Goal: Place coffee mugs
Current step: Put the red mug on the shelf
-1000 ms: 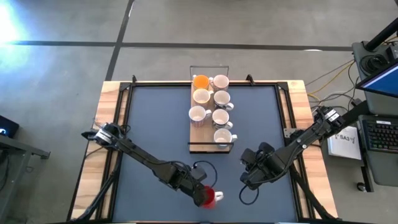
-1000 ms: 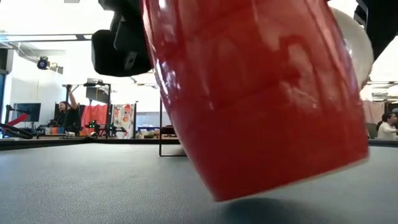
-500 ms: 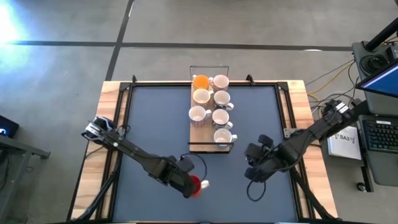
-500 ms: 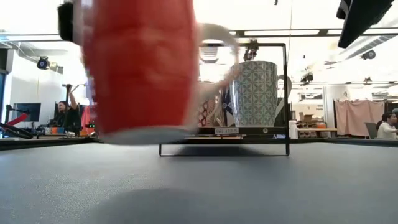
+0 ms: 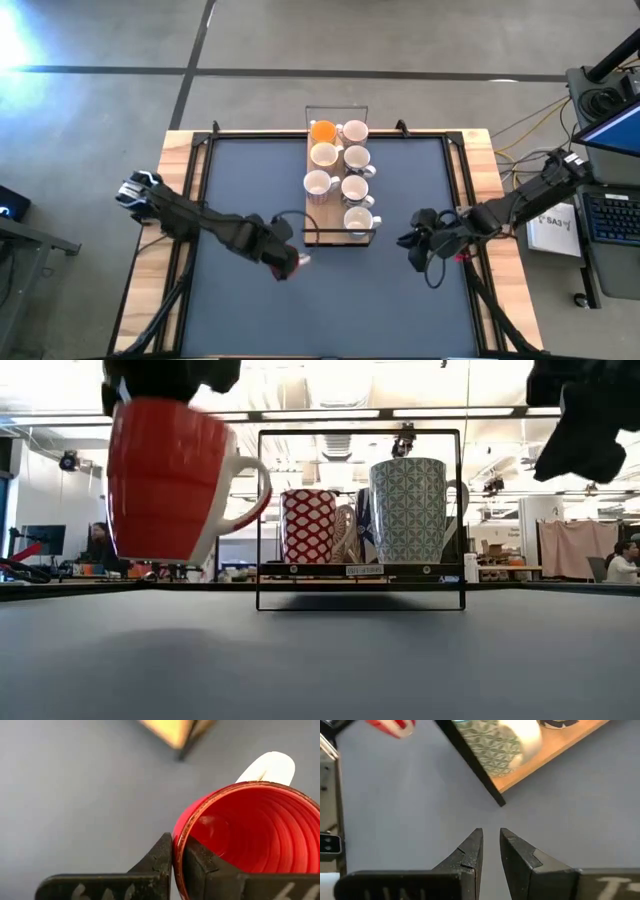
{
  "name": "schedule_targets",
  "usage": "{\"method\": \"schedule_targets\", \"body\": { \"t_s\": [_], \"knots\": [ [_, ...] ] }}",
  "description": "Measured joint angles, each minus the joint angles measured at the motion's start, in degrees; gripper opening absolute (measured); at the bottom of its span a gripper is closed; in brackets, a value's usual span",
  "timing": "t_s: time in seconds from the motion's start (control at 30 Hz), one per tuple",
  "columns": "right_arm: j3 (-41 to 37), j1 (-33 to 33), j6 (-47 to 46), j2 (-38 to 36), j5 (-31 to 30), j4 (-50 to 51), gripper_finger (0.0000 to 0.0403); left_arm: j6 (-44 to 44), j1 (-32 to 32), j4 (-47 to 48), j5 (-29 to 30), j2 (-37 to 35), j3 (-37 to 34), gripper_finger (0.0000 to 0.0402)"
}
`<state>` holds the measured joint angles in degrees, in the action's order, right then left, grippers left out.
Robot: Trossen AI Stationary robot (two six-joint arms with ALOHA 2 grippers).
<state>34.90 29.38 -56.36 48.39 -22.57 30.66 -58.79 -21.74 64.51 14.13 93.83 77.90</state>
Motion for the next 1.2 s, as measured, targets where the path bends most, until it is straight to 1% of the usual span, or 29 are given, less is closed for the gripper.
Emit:
{"method": "schedule_targets", "body": {
  "t_s": [0.07,0.23,0.37,0.47,0.53,0.63,0.7,1.0,1.2],
  "knots": [
    [-2.67,-0.78,0.04,-2.92,-0.09,-0.98,0.0054,1.33,1.79,-0.11,0.02,-2.28,-2.73,0.0007],
    [-8.27,-3.61,-1.66,-9.92,-4.76,-1.15,0.0054,3.48,6.34,-5.85,0.20,-8.36,-10.77,0.0007],
    [-11.40,-6.06,-3.40,-14.70,-5.01,-1.39,0.0054,5.91,9.73,-10.95,-0.64,-12.70,-17.05,0.0007],
    [-13.59,-7.47,-4.13,-16.91,-5.01,-2.14,0.0054,6.67,12.13,-14.41,1.04,-15.17,-20.71,0.0007],
    [-15.26,-8.14,-4.11,-17.99,-5.03,-4.02,0.0054,7.24,13.43,-15.06,1.34,-16.47,-22.30,0.0007],
    [-17.80,-9.04,-4.65,-19.32,-5.01,-5.77,0.0054,9.02,15.08,-14.60,0.05,-17.45,-23.70,0.0007],
    [-19.27,-9.62,-6.02,-19.80,-5.03,-6.33,0.0054,10.32,16.01,-14.91,0.27,-18.08,-24.02,0.0007],
    [-24.44,-10.04,-14.11,-20.27,-4.60,-6.14,0.0054,13.81,19.67,-14.87,0.16,-18.48,-24.21,0.0007],
    [-24.44,-10.04,-12.13,-20.27,-4.57,-6.01,0.0054,15.31,22.30,-14.76,-0.30,-17.99,-24.65,0.0009]
  ]
}}
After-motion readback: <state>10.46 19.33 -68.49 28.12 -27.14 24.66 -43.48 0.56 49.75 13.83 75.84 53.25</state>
